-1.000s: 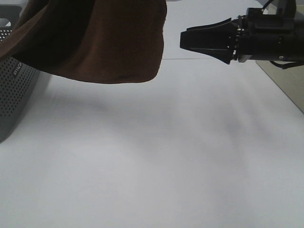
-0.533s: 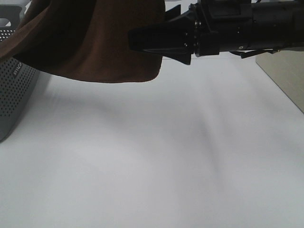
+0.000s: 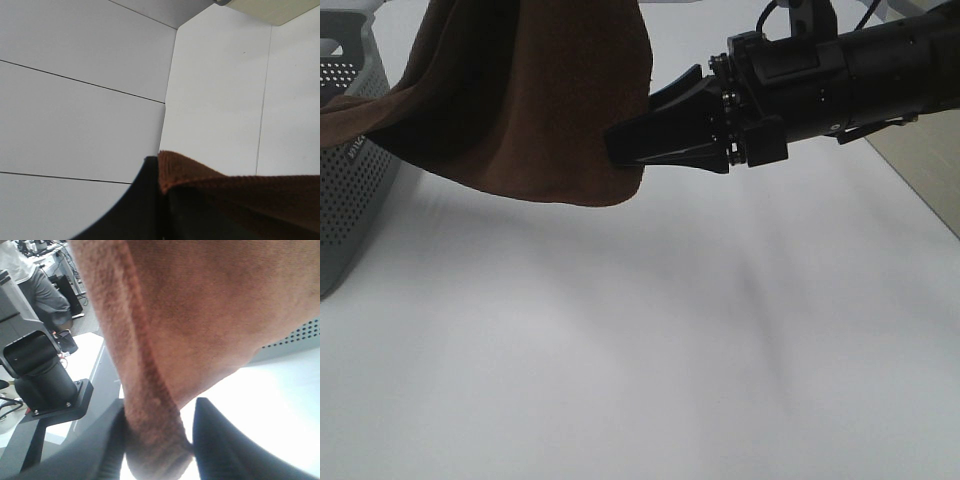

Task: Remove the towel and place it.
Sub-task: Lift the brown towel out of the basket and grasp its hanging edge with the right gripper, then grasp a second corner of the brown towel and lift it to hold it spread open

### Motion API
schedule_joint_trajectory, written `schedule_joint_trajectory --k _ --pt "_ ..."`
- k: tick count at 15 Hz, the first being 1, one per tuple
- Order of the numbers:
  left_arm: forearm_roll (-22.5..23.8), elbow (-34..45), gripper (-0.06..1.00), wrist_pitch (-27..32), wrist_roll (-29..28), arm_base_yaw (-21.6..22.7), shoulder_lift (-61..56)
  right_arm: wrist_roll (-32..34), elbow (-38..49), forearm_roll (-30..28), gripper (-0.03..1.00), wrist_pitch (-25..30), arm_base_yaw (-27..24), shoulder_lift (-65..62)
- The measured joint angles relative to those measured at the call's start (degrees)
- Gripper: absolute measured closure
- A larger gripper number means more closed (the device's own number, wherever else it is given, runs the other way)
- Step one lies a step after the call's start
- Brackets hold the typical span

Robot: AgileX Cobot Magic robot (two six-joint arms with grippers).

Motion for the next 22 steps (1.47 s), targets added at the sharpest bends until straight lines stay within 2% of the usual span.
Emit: schedule_joint_trajectory --k 3,4,5,8,11,13,15,17,19,22 --pt "0.0 0.0 0.94 0.11 -0.11 0.0 0.0 0.86 -0.06 -0.11 0.76 -0.86 0.0 0.0" --pt "0.0 0.0 0.94 0.11 -1.15 0.0 0.0 3.27 -0.86 -1.83 0.93 -0.34 0.0 0.0" --pt "0.0 0.0 0.94 0.4 -2.35 0.0 0.0 5.79 -1.89 -3.09 0.96 -0.11 0.0 0.0" --pt "0.0 0.0 0.94 1.89 -6.93 0.0 0.0 16.73 -4.24 -4.18 0.96 -0.97 0.0 -0.46" --pt "0.0 0.0 0.94 3.21 -12.26 0.0 0.0 28.93 -6.99 -8.71 0.96 -5.27 0.0 -4.58" --pt "0.0 0.0 0.94 3.38 -13.12 0.0 0.0 41.37 -13.12 -18.74 0.96 -6.13 0.0 -7.73" --pt "0.23 0.0 0.94 3.04 -13.24 0.0 0.0 58.33 -23.72 -33.75 0.96 -4.93 0.0 -8.71" --pt "1.15 0.0 0.94 2.06 -13.24 0.0 0.0 71.96 -33.75 -50.02 0.96 -2.98 0.0 -8.71" --pt "0.8 0.0 0.94 -0.69 -13.75 1.15 0.0 79.53 -41.08 -59.7 0.96 -1.6 0.0 -8.71" --pt "-4.24 0.0 0.94 -7.28 -15.87 7.1 0.0 85.6 -51.28 -72.54 0.96 -0.46 0.0 -8.71"
